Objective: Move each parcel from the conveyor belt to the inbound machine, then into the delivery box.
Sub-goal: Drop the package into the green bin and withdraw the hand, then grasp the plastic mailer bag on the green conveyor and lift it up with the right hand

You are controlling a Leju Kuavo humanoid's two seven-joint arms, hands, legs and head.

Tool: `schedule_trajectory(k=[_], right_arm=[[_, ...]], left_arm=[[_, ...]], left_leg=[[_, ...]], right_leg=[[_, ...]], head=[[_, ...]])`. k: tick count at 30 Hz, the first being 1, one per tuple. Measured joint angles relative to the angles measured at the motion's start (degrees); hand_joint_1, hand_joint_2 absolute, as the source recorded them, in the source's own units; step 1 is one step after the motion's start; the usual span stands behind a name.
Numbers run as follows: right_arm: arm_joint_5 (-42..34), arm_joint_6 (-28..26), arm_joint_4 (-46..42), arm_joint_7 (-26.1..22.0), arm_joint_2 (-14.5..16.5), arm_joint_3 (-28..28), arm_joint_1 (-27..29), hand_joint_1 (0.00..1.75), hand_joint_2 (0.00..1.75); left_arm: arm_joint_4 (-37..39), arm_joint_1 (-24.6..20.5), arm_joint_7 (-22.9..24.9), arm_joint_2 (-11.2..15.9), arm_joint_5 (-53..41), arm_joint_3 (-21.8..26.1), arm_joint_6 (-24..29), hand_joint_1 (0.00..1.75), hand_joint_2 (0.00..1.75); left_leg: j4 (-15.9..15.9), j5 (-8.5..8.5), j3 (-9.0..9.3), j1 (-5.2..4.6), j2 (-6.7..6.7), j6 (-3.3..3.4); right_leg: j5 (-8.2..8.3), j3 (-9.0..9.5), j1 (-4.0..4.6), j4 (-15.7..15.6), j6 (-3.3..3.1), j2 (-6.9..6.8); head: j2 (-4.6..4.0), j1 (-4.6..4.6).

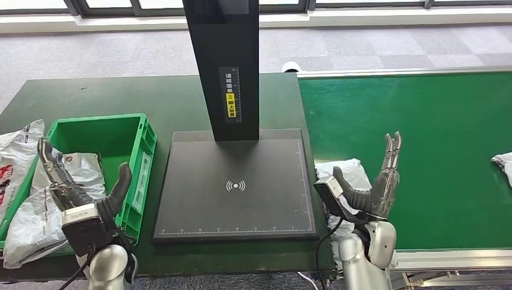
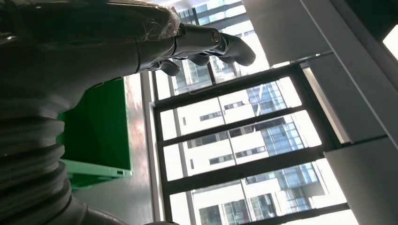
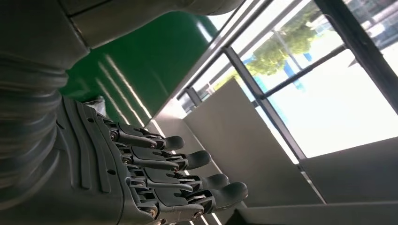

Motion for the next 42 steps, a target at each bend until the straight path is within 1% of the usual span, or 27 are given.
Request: schedule_trajectory(k=[3, 6, 12, 14, 18, 22, 26, 28, 33, 42], right_arm=[[0.80, -0.05, 3.69, 0.69, -0.01, -2.85, -1.27, 0.00, 1.75], [0.86, -0.07, 5.92, 0.77, -0.01, -4.50, -2.01, 0.00, 1.75], [0.99, -0.09, 7.97, 0.83, -0.01, -5.83, -2.54, 0.00, 1.75], [1.46, -0.09, 8.59, 1.65, -0.01, -5.99, -2.73, 0.00, 1.75], [3.32, 0.00, 11.18, 6.51, -0.41, -6.07, -3.15, 0.00, 1.75], [4.36, 1.96, 16.44, 12.92, -2.16, -6.07, -4.27, 0.00, 1.75], [2.77, 6.86, 23.01, 15.23, -4.28, -6.05, -5.86, 0.00, 1.75], [2.66, 8.16, 25.88, 16.32, -5.16, -5.99, -6.34, 0.00, 1.75], [2.76, 8.45, 30.00, 17.09, -6.50, -5.91, -7.19, 0.00, 1.75], [2.77, 8.95, 32.70, 17.62, -7.38, -5.90, -8.02, 0.00, 1.75]], left_arm=[[0.49, 0.64, 0.00, 0.08, -0.05, -2.72, -0.05, 0.00, 1.75], [0.79, 0.99, 0.00, 0.13, -0.05, -4.14, -0.06, 0.00, 1.75], [1.19, 1.34, 0.00, 0.19, -0.05, -4.90, -0.10, 0.00, 1.75], [1.23, 1.38, 0.07, 0.20, -0.15, -4.93, -0.47, 0.00, 1.75], [1.45, 1.52, 0.50, 0.21, -0.94, -4.93, -1.26, 0.00, 1.75], [1.49, 1.86, 0.96, 0.21, -1.42, -4.93, -1.45, 0.00, 1.75], [1.56, 2.10, 1.27, 0.23, -1.64, -4.93, -1.84, 0.00, 1.75], [1.65, 2.11, 1.33, 0.23, -1.67, -4.93, -1.87, 0.00, 1.75], [1.71, 2.13, 1.38, 0.25, -1.69, -4.93, -1.87, 0.00, 1.75], [1.72, 2.13, 1.38, 0.25, -1.69, -4.93, -1.86, 0.00, 1.75]], left_leg=[[-0.02, 0.00, 0.00, -0.01, 0.02, -0.01], [-0.04, -0.01, -0.01, -0.01, 0.02, -0.01], [-0.05, 0.00, -0.01, 0.03, 0.03, -0.01], [-0.05, 0.00, 0.00, 0.06, 0.03, -0.01], [-0.05, 0.00, 0.00, 0.05, 0.03, -0.01], [-0.05, 0.00, -0.01, 0.04, 0.03, -0.01], [-0.05, -0.01, -0.02, 0.04, 0.01, -0.01], [-0.05, 0.00, -0.02, 0.04, -0.02, -0.01], [-0.05, 0.00, -0.02, 0.05, -0.01, -0.01], [-0.05, 0.00, -0.02, 0.05, -0.01, -0.01]], right_leg=[[-0.01, -0.03, 0.04, 0.00, -0.02, 0.01], [-0.04, -0.04, 0.08, 0.00, -0.05, 0.02], [-0.04, -0.04, 0.07, 0.00, -0.06, 0.02], [-0.04, -0.04, 0.05, 0.00, -0.06, 0.02], [-0.04, -0.03, 0.03, 0.00, -0.05, 0.02], [-0.04, -0.02, 0.02, 0.00, -0.05, 0.02], [-0.04, -0.03, 0.01, 0.00, -0.05, 0.01], [-0.04, -0.03, 0.02, 0.00, -0.05, -0.01], [-0.04, -0.04, 0.03, 0.00, -0.05, 0.00], [-0.04, -0.03, 0.02, 0.00, -0.05, 0.00]], head=[[0.00, -0.01], [0.00, 0.00], [0.00, 0.00], [0.00, 0.00], [0.00, 0.00], [0.00, 0.00], [0.00, -0.01], [0.00, -0.01], [0.00, 0.00], [0.00, 0.00]])
